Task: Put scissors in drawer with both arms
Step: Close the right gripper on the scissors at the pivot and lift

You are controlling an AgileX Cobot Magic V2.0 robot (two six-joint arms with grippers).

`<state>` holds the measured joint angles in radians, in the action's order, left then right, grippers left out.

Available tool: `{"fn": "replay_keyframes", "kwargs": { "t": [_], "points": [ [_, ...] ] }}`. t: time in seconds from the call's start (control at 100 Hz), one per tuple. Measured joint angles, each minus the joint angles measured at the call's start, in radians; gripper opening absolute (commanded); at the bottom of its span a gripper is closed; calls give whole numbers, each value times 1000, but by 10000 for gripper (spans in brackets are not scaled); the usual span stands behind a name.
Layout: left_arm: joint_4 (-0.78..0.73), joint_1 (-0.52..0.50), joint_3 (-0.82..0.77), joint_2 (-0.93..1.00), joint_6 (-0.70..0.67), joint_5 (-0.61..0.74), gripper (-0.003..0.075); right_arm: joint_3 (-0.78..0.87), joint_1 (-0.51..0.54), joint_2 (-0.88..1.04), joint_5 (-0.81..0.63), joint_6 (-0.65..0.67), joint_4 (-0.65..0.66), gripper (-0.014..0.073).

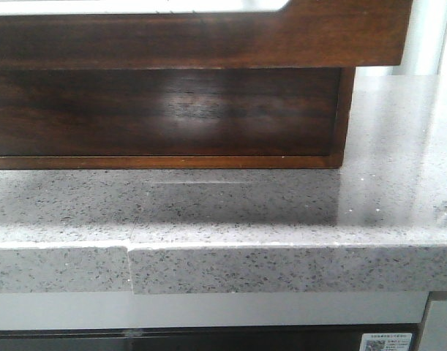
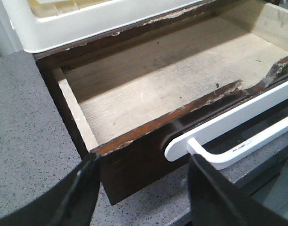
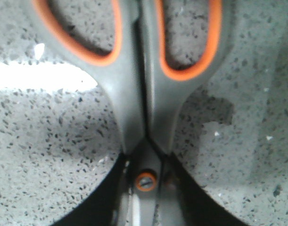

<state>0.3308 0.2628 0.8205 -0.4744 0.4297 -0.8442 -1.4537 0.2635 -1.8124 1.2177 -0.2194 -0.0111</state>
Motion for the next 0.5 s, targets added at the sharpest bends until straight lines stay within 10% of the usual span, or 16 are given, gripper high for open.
{"fn": "replay_keyframes", "kwargs": {
  "t": [0.5],
  "points": [
    [0, 0, 0, 0, 0, 0, 388, -14, 0, 71, 6, -15, -30, -34]
  ]
}}
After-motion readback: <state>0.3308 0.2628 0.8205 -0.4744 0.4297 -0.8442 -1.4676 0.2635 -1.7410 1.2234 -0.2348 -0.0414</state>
